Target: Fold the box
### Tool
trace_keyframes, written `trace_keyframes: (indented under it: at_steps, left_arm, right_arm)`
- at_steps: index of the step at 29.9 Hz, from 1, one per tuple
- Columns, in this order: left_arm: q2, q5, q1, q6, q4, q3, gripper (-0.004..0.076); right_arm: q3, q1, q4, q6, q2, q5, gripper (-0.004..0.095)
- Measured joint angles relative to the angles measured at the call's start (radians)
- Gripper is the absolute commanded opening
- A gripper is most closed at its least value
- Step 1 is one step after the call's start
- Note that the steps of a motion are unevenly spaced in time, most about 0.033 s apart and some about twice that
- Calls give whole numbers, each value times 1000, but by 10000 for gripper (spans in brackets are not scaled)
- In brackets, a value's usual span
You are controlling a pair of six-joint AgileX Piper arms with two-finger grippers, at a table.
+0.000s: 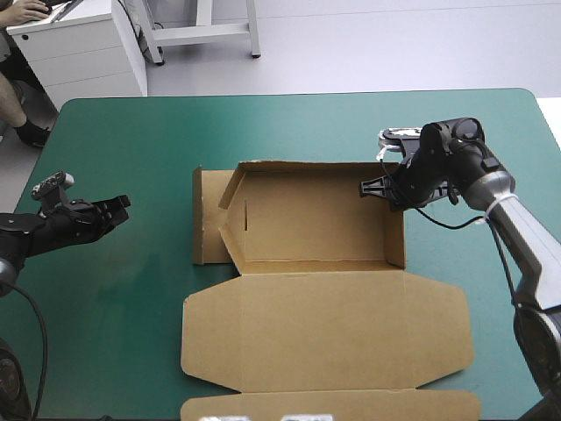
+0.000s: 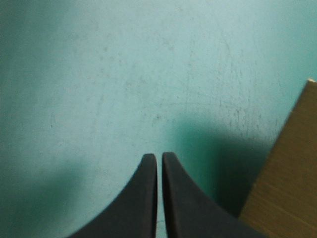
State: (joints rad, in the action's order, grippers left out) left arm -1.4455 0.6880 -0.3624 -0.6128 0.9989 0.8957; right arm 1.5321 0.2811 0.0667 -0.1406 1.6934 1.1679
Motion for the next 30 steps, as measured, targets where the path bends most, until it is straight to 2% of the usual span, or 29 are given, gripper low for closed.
trace_keyframes:
  at_steps: [3,9,12,15,20,23,25,30]
  left_arm:
    - [0,0,0,0,0,0,1]
    - [0,0,0,0,0,0,-10]
    - [0,-4,0,2,0,0,-10]
    - [0,-8,0,4,0,0,-10]
    - [0,-9,0,4,0,0,-10]
    - [0,-8,0,4,0,0,-10]
    - [0,-8,0,4,0,0,-10]
    - [0,-8,0,6,0,0,-10]
  right_arm:
    - [35,0,-16,-7,57,-41,2]
    - [96,0,-30,-12,140,-55,4]
    - [124,0,-31,-12,168,-50,49]
    - [144,0,-32,-13,187,-44,179]
    - [172,0,-31,-22,199,-12,611]
    - [203,0,-30,-22,199,11,798]
    - [230,0,-30,-22,199,33,836]
    - [312,0,-34,-16,195,62,836]
